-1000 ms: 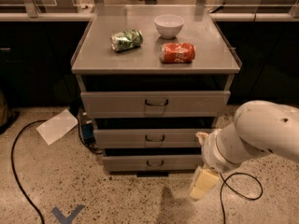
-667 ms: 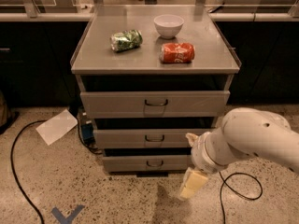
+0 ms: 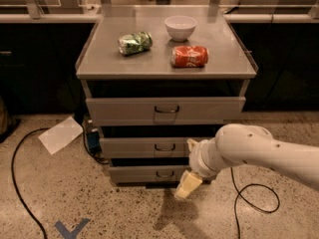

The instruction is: Open middle drawer

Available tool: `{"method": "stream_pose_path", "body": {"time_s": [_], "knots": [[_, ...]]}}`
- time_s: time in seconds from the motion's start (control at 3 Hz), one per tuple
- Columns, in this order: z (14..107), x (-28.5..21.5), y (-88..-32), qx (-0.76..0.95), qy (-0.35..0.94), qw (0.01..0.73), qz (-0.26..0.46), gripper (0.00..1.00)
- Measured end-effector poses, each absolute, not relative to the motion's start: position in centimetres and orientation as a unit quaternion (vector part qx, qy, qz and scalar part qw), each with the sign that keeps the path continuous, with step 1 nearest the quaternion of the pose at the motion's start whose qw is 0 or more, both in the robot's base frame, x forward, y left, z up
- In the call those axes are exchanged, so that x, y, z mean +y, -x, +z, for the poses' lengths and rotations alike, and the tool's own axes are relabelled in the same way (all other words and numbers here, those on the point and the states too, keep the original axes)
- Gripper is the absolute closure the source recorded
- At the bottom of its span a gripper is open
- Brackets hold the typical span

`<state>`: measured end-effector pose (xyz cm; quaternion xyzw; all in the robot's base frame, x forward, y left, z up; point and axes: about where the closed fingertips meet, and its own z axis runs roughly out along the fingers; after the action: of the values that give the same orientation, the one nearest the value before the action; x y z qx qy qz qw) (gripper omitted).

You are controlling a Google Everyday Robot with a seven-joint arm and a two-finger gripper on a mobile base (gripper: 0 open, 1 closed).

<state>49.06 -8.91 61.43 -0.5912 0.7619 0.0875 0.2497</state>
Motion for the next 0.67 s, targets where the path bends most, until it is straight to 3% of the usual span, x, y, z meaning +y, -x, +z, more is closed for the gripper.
{"method": "stream_pose_path", "body": {"time_s": [0.67], "knots": [[50.2,-9.4,-58.0,0.789,0.545,0.255,0.122,0.00]]}}
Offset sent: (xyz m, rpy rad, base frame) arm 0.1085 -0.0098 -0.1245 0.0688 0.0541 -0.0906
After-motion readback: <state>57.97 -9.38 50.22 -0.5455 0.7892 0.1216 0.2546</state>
